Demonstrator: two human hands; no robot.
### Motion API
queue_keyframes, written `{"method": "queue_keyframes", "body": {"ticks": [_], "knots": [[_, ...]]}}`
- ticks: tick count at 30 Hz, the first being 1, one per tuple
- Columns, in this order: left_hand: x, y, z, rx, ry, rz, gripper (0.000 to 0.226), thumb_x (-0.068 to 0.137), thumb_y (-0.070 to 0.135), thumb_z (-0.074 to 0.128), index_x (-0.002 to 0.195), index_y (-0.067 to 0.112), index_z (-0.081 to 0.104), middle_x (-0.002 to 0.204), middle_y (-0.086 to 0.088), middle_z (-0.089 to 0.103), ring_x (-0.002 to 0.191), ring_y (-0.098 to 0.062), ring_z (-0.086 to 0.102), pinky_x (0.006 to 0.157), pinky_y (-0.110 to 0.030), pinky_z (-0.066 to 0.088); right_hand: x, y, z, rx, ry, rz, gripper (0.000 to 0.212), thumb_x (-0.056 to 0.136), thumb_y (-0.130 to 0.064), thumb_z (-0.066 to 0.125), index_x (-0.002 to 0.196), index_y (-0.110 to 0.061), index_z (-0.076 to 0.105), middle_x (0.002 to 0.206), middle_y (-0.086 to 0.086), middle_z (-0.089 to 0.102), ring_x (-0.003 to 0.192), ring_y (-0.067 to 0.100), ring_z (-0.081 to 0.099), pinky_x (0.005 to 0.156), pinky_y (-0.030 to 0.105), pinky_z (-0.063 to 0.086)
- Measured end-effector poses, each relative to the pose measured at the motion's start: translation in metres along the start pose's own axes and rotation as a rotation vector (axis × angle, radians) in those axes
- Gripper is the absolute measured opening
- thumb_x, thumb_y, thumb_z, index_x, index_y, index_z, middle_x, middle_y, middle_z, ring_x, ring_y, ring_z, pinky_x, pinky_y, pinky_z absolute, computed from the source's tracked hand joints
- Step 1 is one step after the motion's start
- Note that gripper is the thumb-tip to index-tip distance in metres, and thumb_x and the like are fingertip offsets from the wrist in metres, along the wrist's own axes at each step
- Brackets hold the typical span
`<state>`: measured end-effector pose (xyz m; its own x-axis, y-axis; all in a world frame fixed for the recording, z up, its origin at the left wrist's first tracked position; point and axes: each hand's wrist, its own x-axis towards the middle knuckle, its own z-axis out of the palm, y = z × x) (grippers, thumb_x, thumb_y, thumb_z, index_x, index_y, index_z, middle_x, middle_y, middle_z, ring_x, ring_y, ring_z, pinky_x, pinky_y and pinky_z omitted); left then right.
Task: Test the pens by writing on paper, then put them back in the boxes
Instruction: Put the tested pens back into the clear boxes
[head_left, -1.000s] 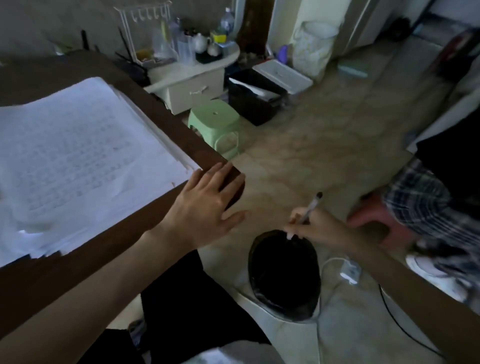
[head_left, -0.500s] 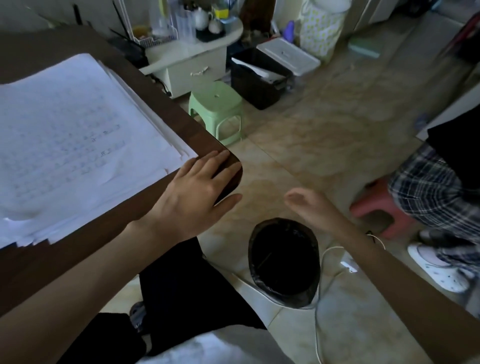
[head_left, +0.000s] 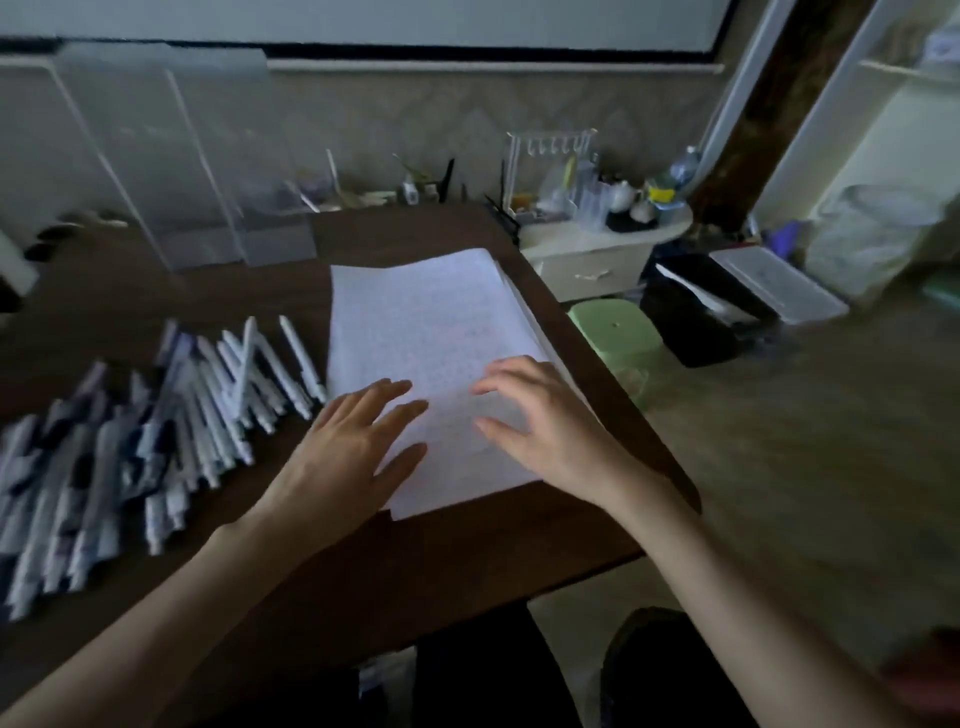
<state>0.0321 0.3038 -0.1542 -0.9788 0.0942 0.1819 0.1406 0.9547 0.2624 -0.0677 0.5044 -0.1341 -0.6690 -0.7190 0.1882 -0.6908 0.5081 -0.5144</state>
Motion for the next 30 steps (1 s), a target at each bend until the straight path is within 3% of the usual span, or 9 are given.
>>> {"method": "queue_keyframes", "body": {"ticks": [4,11,15,19,24,27,30], "knots": [[-0.024,-0.037,-0.020,0.051,0.061,-0.165,0.054,0.089,0.046,0.034,0.125,0.014,0.057,0.132,-0.013,0.053,0.119,-0.034,0.051,0.094,-0.048,0.042,0.050,-0.040,0.035,-0.020,-0.117,-0.092,0.038,0.094,-0.030,0.056,0.129,-0.017,0.054,0.137,0.001,0.043,0.129,0.018,0.037,0.105,0.030,0.030],[-0.071,-0.086,-0.045,0.046,0.134,-0.388,0.060,0.086,0.052,0.032,0.127,0.016,0.057,0.133,-0.012,0.052,0.121,-0.035,0.049,0.096,-0.049,0.040,0.112,-0.089,0.087,0.028,-0.179,-0.104,0.035,0.097,-0.027,0.050,0.129,-0.012,0.053,0.132,0.005,0.046,0.122,0.024,0.041,0.099,0.033,0.037],[-0.098,-0.111,-0.058,0.109,0.217,-0.678,0.053,0.092,0.047,0.046,0.139,0.022,0.043,0.147,-0.012,0.034,0.136,-0.033,0.027,0.109,-0.049,0.024,0.126,-0.104,0.105,0.089,-0.184,-0.057,0.053,0.096,-0.042,0.047,0.143,-0.021,0.036,0.151,0.003,0.028,0.139,0.022,0.025,0.108,0.036,0.029],[-0.125,-0.126,-0.066,0.017,0.148,-0.963,0.073,0.081,0.069,0.035,0.145,0.037,0.023,0.154,-0.012,0.015,0.140,-0.035,0.014,0.111,-0.050,0.020,0.140,-0.116,0.118,0.064,-0.237,0.040,0.061,0.094,-0.055,0.041,0.148,-0.029,0.025,0.158,0.003,0.013,0.144,0.023,0.012,0.111,0.041,0.025],[-0.130,-0.121,-0.063,-0.176,0.099,-0.970,0.078,0.078,0.072,0.034,0.147,0.040,0.015,0.157,-0.007,0.007,0.142,-0.030,0.012,0.112,-0.046,0.017,0.145,-0.133,0.132,0.001,-0.216,0.048,0.056,0.095,-0.049,0.043,0.143,-0.021,0.037,0.153,0.004,0.027,0.139,0.026,0.021,0.110,0.040,0.026],[-0.122,-0.119,-0.061,-0.232,0.144,-0.947,0.076,0.081,0.068,0.040,0.147,0.038,0.016,0.157,-0.007,0.008,0.142,-0.029,0.010,0.112,-0.044,0.017,0.139,-0.140,0.141,-0.073,-0.213,-0.004,0.056,0.094,-0.047,0.047,0.143,-0.021,0.037,0.152,0.004,0.027,0.139,0.025,0.019,0.111,0.038,0.024],[-0.104,-0.121,-0.060,-0.280,0.129,-0.936,0.081,0.079,0.068,0.043,0.148,0.034,0.016,0.156,-0.010,0.008,0.142,-0.031,0.008,0.112,-0.045,0.017,0.136,-0.143,0.146,-0.058,-0.163,0.071,0.057,0.091,-0.048,0.052,0.140,-0.021,0.040,0.151,0.006,0.026,0.133,0.031,0.024,0.108,0.036,0.027]]}}
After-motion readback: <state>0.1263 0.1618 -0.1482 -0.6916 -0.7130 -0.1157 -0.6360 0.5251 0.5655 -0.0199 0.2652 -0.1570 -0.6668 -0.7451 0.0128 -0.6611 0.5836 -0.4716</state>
